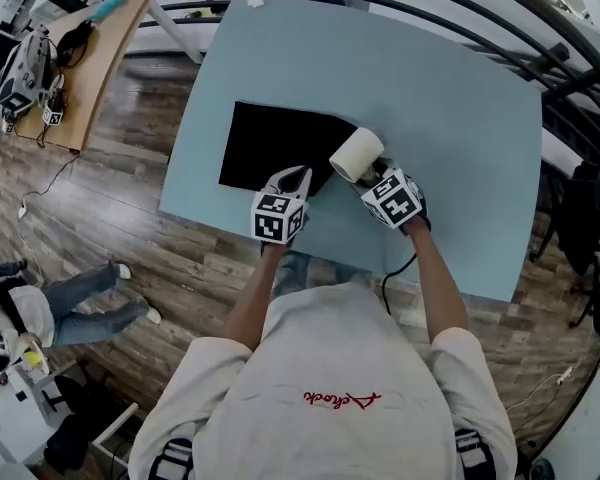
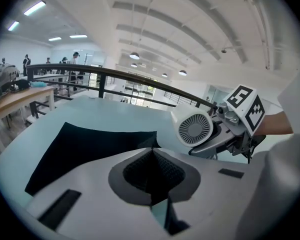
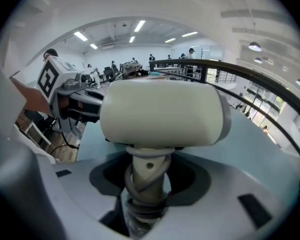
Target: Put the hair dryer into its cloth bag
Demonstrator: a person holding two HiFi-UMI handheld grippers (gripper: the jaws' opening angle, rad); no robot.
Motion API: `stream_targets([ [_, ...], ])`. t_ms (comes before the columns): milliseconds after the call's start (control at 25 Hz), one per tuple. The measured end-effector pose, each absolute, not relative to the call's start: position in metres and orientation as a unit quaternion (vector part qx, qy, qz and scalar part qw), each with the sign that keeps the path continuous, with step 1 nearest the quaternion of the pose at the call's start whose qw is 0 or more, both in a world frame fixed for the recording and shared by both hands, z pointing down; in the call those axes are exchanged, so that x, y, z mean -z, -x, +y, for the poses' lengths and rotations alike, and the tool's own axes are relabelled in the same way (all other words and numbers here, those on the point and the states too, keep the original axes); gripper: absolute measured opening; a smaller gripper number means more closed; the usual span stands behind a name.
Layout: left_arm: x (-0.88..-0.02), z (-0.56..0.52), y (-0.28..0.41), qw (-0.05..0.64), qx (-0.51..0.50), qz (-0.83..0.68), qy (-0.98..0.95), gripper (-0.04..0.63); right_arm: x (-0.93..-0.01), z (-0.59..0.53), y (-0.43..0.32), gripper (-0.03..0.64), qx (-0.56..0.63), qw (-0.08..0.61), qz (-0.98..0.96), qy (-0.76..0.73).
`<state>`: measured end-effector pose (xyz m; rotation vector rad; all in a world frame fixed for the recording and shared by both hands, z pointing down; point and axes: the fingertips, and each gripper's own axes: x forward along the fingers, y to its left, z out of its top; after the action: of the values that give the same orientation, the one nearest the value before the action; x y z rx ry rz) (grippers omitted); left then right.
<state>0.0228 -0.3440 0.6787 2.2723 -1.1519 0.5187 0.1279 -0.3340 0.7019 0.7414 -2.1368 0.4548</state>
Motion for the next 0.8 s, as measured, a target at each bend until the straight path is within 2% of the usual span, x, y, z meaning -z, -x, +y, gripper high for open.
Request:
stream_targets([
  [320,-0.68,-0.335,-0.03,0.273,-0.184,-0.416,-0.848,0.009,-0.731,-0.333,-0.104,0.216,-0.176,0.487,-0.825,-0.226],
  [800,-0.678,-0.335,-0.04,0.281,-0.171,-0.405,-0.853,0.009,-0.77,-0.295,-0.119,0.216,-0.174,0.588,-0.776,-0.146],
])
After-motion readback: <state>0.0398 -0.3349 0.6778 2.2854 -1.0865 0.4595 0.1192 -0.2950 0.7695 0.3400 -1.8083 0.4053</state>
